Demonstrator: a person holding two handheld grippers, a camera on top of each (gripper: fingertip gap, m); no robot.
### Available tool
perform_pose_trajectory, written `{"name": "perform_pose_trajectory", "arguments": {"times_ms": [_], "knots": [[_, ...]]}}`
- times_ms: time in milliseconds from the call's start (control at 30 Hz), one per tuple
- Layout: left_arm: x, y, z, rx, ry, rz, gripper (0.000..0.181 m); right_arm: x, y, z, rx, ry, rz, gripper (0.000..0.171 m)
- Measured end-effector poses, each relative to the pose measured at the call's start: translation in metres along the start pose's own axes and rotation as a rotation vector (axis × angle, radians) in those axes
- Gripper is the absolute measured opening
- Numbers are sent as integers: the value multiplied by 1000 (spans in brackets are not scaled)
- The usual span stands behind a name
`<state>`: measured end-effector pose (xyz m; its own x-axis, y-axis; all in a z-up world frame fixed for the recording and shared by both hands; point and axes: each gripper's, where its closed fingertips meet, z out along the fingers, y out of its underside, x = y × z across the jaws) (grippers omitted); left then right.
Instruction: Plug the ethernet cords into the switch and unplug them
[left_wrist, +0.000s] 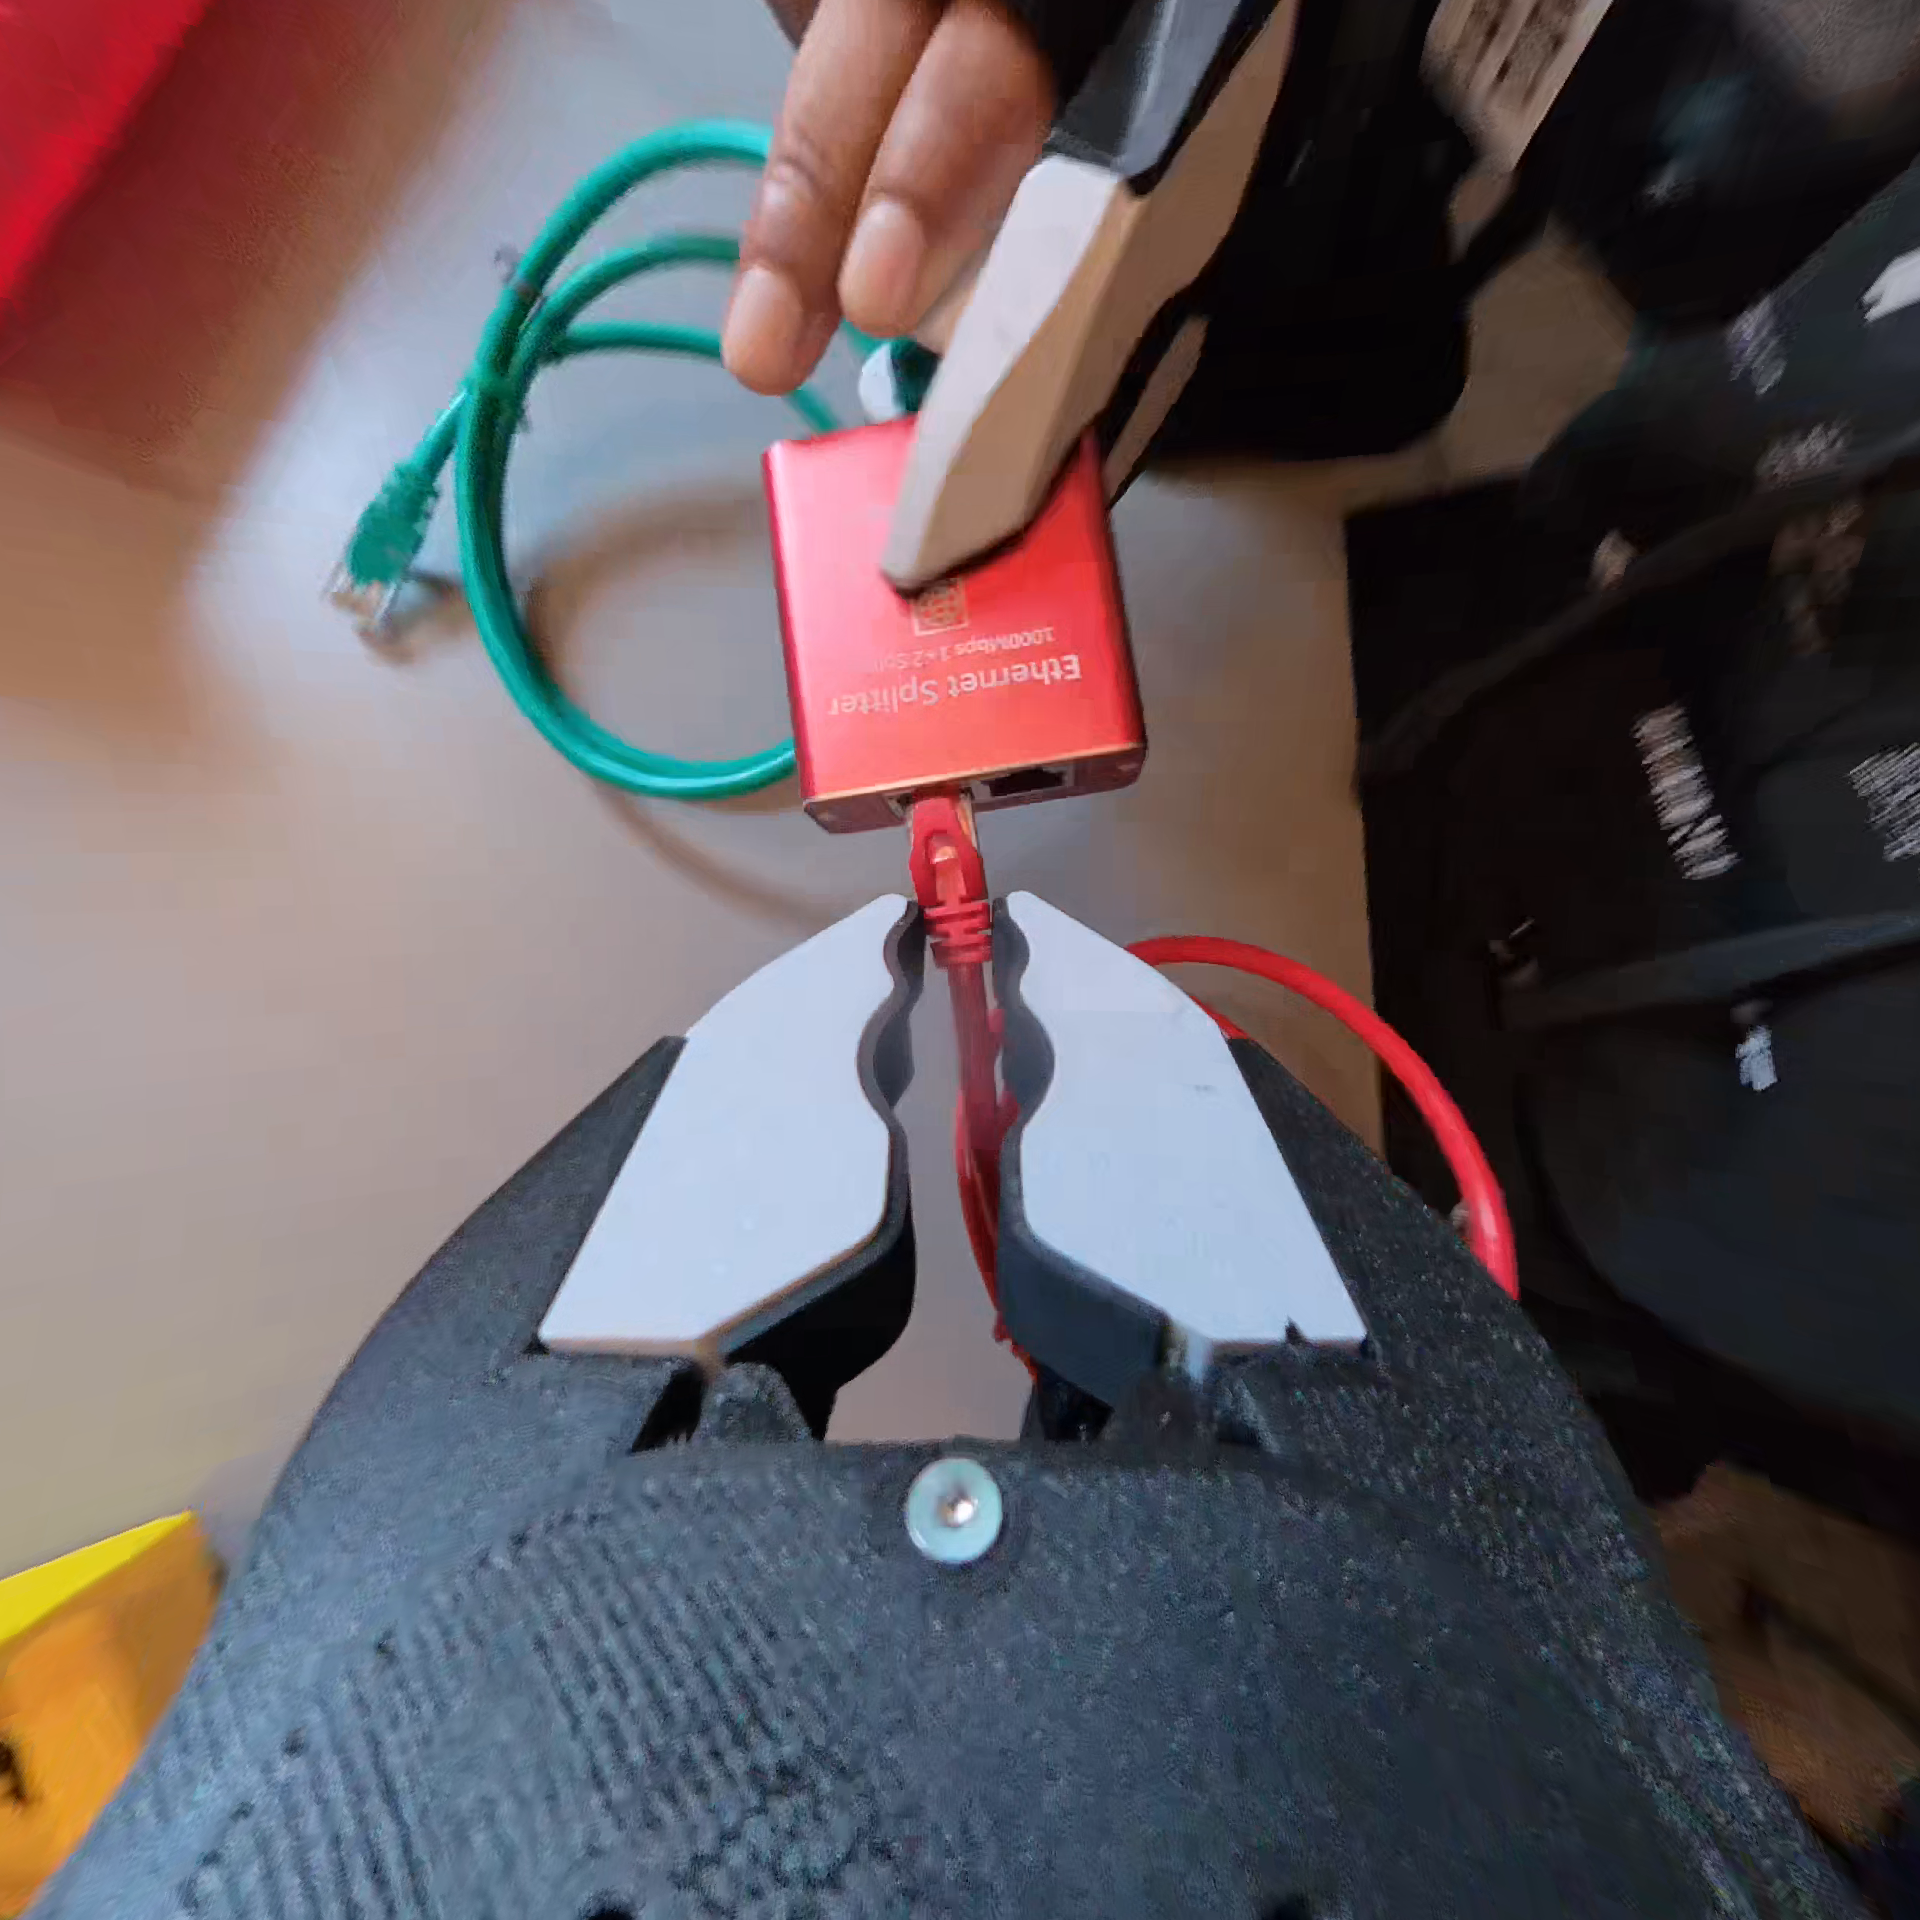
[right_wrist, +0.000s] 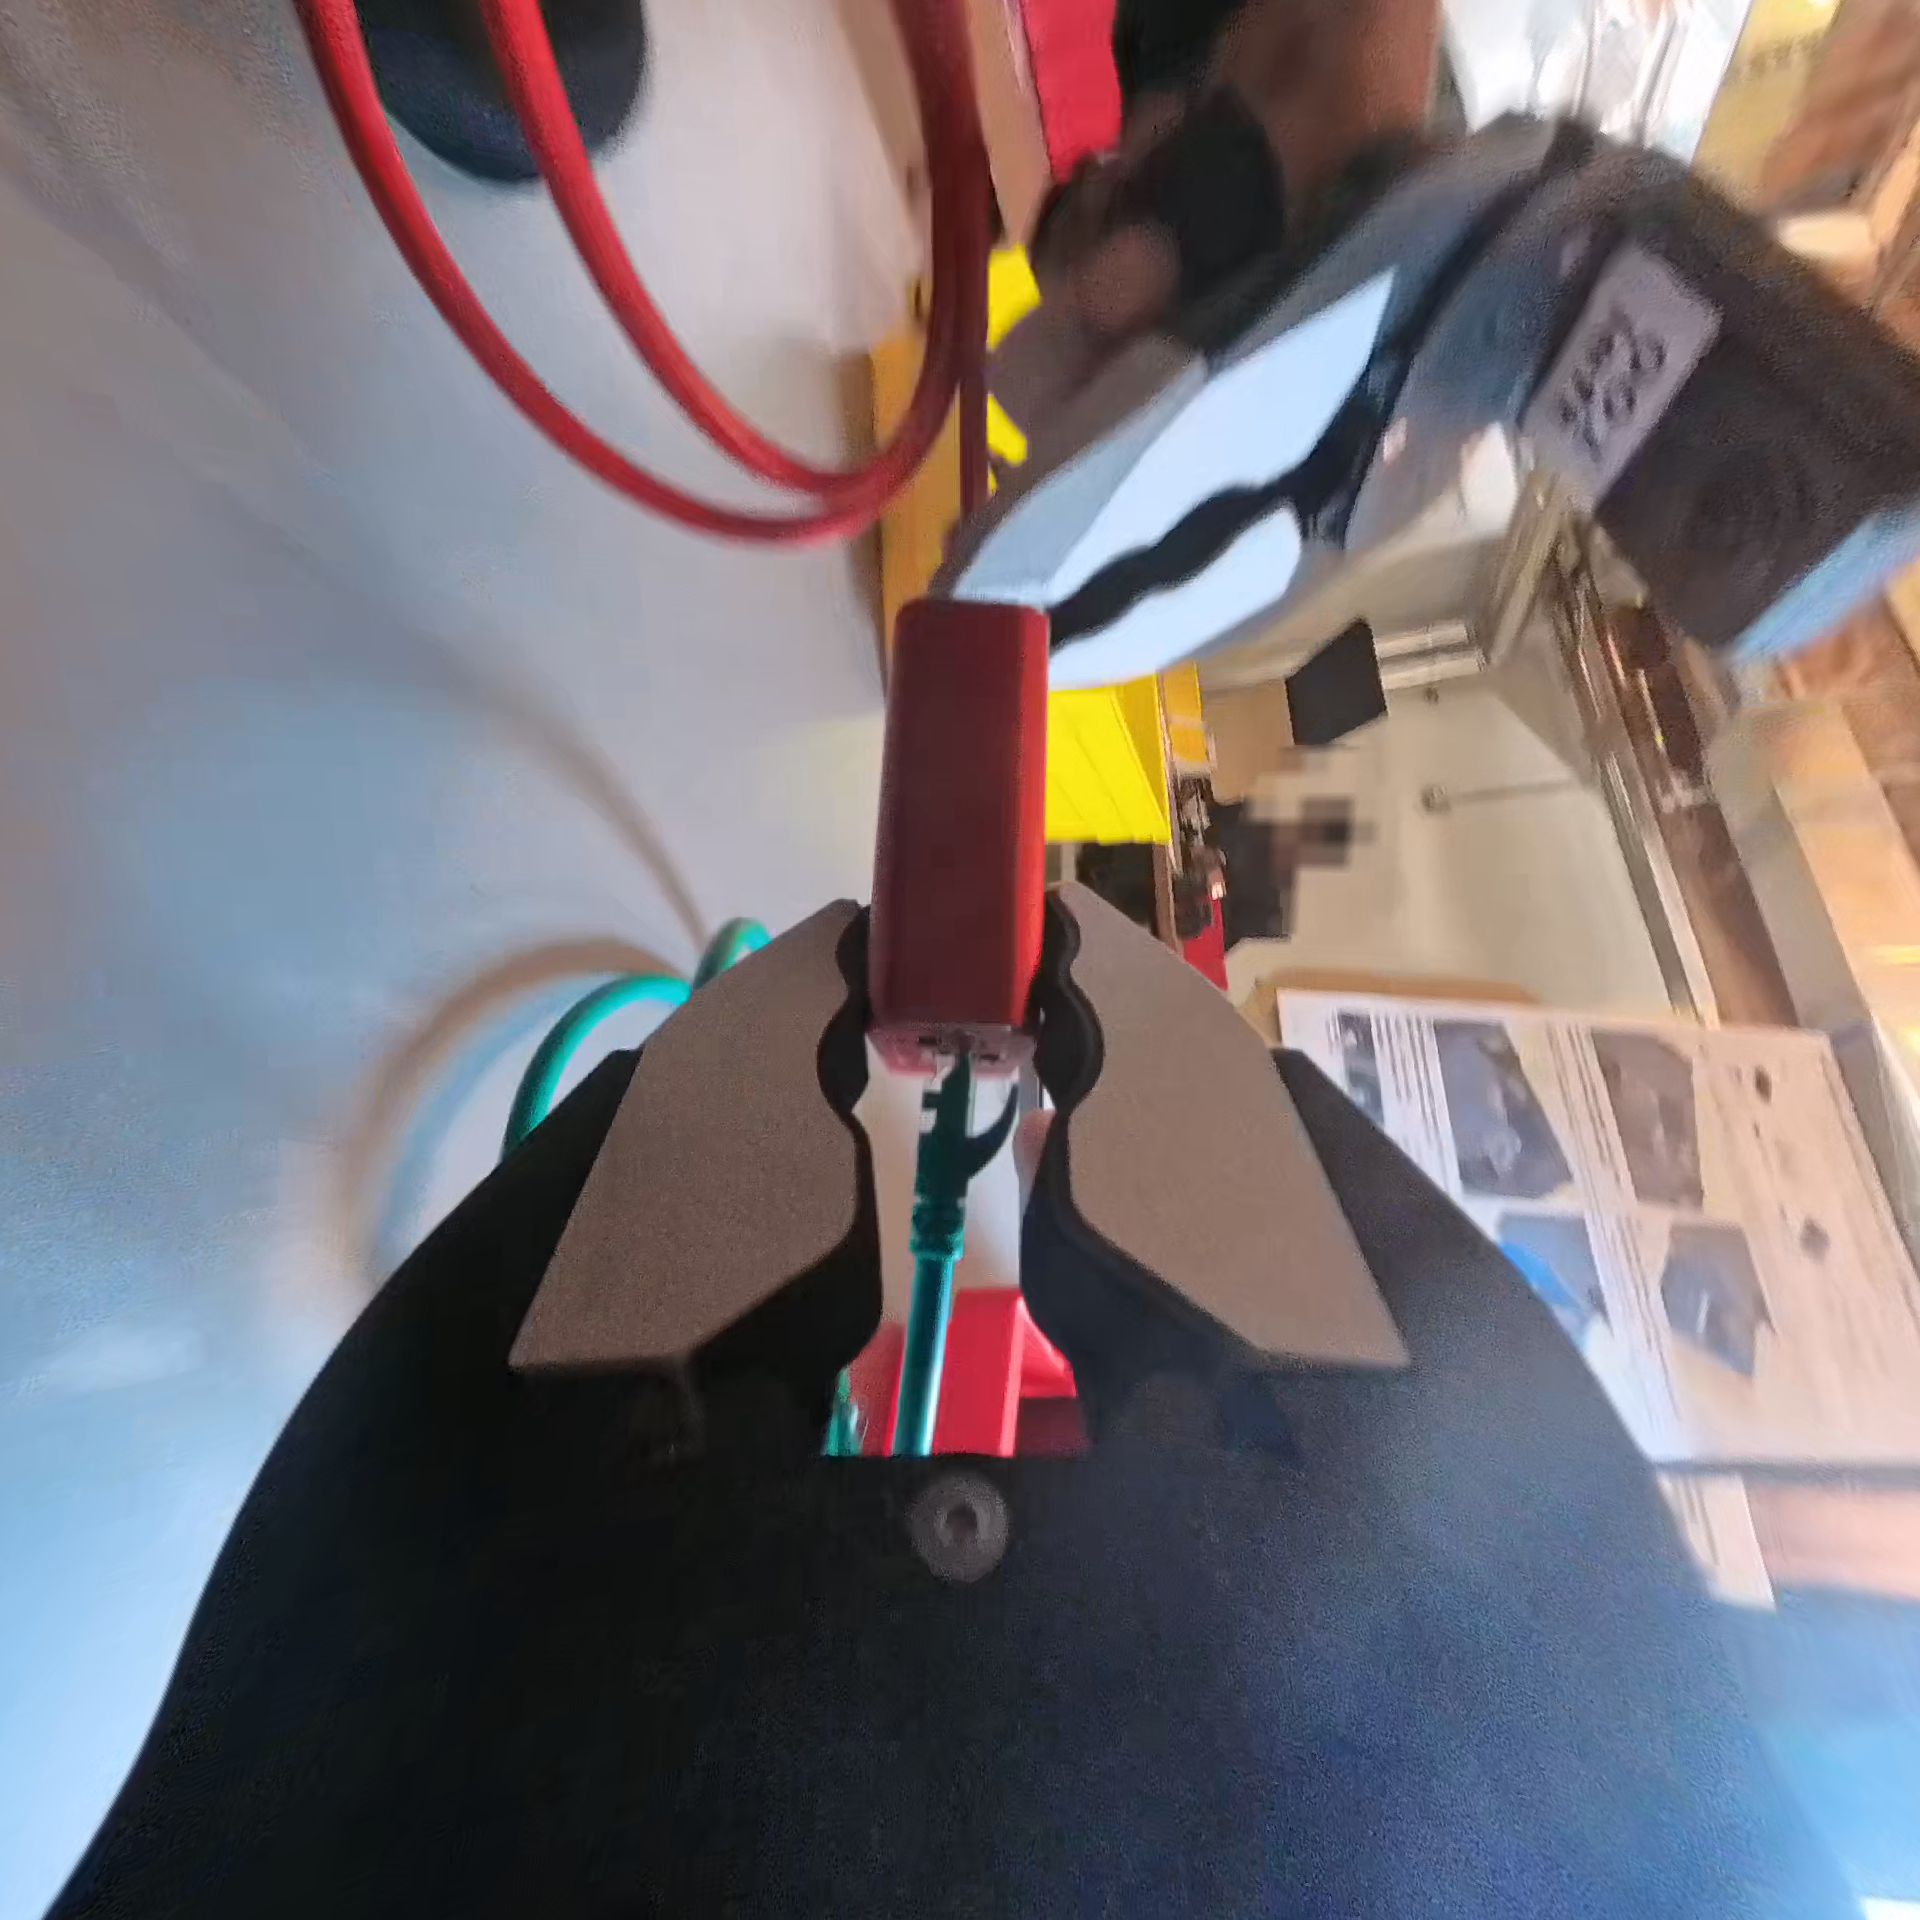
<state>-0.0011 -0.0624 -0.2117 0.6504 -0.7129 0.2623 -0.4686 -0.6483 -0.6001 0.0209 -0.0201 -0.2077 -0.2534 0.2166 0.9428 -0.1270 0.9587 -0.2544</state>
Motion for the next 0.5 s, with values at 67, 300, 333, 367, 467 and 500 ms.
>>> {"name": "perform_pose_trajectory", "arguments": {"times_ms": [67, 300, 333, 367, 467, 500], "knots": [[3, -2, -3, 70, 31, -71, 12, 3, 11, 2, -48, 12, 14, 28], [14, 5, 10, 193, 68, -133, 13, -11, 7, 11, -71, -15, 5, 29], [13, 8, 12, 191, 62, -135, 13, -14, 7, 12, -80, -29, 0, 29], [13, 9, 13, 199, 61, -134, 13, -14, 7, 11, -84, -30, -5, 29], [12, -2, -6, 295, 50, -135, 20, -5, 7, 6, -81, -6, 11, 28], [4, -5, -22, 327, -8, -128, 22, 0, 9, 4, -84, 13, 19, 28]]}}
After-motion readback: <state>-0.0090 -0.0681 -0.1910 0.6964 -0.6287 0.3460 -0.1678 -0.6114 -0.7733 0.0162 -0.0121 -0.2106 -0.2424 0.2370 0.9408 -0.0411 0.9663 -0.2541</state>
